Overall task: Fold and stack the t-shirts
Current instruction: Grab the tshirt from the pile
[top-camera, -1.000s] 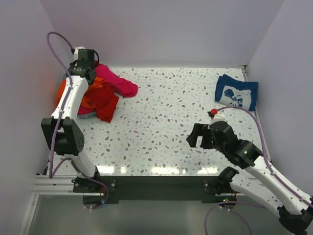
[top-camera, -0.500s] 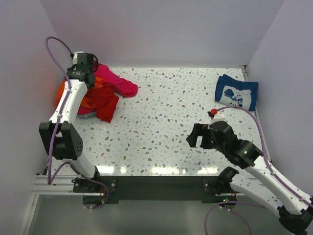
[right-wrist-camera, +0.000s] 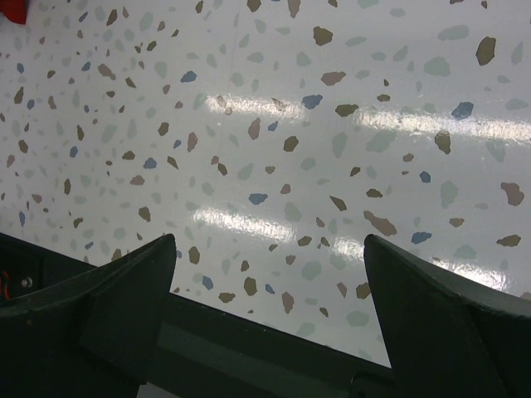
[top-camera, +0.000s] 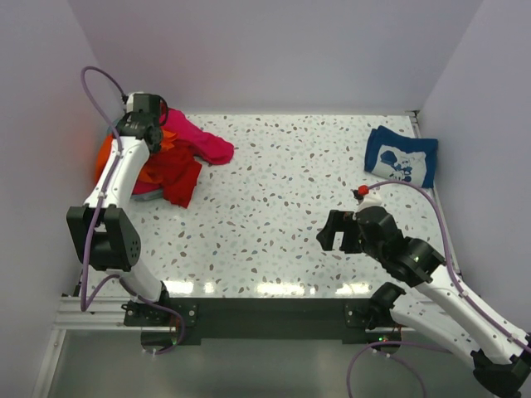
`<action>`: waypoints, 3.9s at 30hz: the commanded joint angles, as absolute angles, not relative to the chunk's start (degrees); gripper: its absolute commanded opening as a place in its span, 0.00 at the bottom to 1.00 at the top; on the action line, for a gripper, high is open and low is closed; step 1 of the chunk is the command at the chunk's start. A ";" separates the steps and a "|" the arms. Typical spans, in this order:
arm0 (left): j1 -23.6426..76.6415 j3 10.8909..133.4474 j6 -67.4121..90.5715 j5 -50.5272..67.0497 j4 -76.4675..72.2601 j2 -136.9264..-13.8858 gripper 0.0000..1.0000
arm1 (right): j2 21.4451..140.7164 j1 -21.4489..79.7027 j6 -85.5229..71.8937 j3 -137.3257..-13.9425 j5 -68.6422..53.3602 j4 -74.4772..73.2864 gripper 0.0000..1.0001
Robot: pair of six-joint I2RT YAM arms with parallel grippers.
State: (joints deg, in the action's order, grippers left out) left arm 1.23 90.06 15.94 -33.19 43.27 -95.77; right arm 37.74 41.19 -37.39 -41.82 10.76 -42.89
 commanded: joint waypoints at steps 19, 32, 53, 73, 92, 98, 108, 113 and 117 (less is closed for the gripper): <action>-2.28 78.32 18.98 -31.03 37.88 -85.17 0.60 | 36.56 41.31 -38.32 -41.57 10.46 -42.98 0.99; -6.77 76.03 16.70 -16.98 29.80 -86.83 0.58 | 37.09 41.31 -38.58 -41.48 10.11 -42.45 0.99; -8.26 74.36 16.35 -14.06 26.72 -89.12 0.00 | 38.94 41.31 -38.67 -41.22 9.93 -41.57 0.99; 7.20 81.03 13.98 -30.49 33.31 -85.24 0.32 | 39.20 41.31 -40.17 -39.29 7.03 -38.41 0.99; 12.04 83.58 10.46 -44.38 31.38 -97.20 0.61 | 37.88 41.31 -40.17 -39.55 8.44 -40.17 0.99; 12.13 83.94 10.46 -47.11 31.29 -98.79 0.61 | 38.67 41.31 -39.99 -39.38 8.26 -39.73 0.99; 12.13 85.16 11.24 -51.32 32.69 -99.49 0.28 | 39.02 41.31 -39.81 -39.29 8.35 -39.90 0.99; 12.04 92.53 12.74 -54.58 37.61 -98.09 0.00 | 39.11 41.22 -39.73 -39.29 8.35 -39.99 0.99; 10.29 105.16 12.48 -54.41 41.30 -99.49 0.00 | 39.11 41.31 -39.73 -39.64 8.35 -40.34 0.99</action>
